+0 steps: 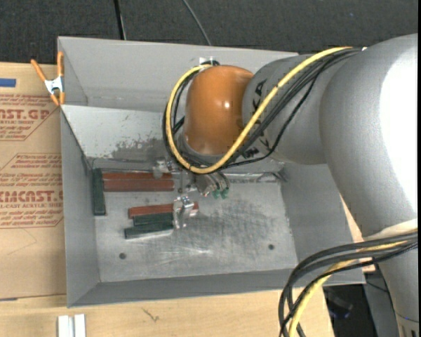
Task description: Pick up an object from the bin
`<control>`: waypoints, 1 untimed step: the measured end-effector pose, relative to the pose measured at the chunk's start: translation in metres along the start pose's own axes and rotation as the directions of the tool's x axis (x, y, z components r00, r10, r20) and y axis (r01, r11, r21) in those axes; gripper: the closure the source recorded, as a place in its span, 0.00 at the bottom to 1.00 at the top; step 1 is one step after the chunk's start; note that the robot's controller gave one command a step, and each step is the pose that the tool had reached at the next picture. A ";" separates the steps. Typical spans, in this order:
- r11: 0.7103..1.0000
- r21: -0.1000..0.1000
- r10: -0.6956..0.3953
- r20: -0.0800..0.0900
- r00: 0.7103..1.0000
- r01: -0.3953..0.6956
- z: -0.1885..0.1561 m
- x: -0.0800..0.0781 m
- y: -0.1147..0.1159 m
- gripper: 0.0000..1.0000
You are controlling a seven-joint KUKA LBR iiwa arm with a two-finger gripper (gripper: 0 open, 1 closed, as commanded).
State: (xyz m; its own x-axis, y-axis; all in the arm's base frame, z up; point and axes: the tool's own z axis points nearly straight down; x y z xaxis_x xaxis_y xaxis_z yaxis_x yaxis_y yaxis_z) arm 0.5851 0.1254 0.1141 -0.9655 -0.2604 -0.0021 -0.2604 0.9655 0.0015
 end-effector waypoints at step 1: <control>1.000 0.000 0.018 0.000 1.000 -0.018 -0.010 -0.001 -0.002 0.00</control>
Offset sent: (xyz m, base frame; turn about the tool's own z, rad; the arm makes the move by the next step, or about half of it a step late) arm -0.0142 0.0143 -0.0441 -0.2133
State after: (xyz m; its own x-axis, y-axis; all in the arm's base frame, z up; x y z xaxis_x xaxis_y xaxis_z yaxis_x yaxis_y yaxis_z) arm 0.5870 0.1242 0.1243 -0.9700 -0.2431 -0.0026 -0.2431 0.9700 0.0014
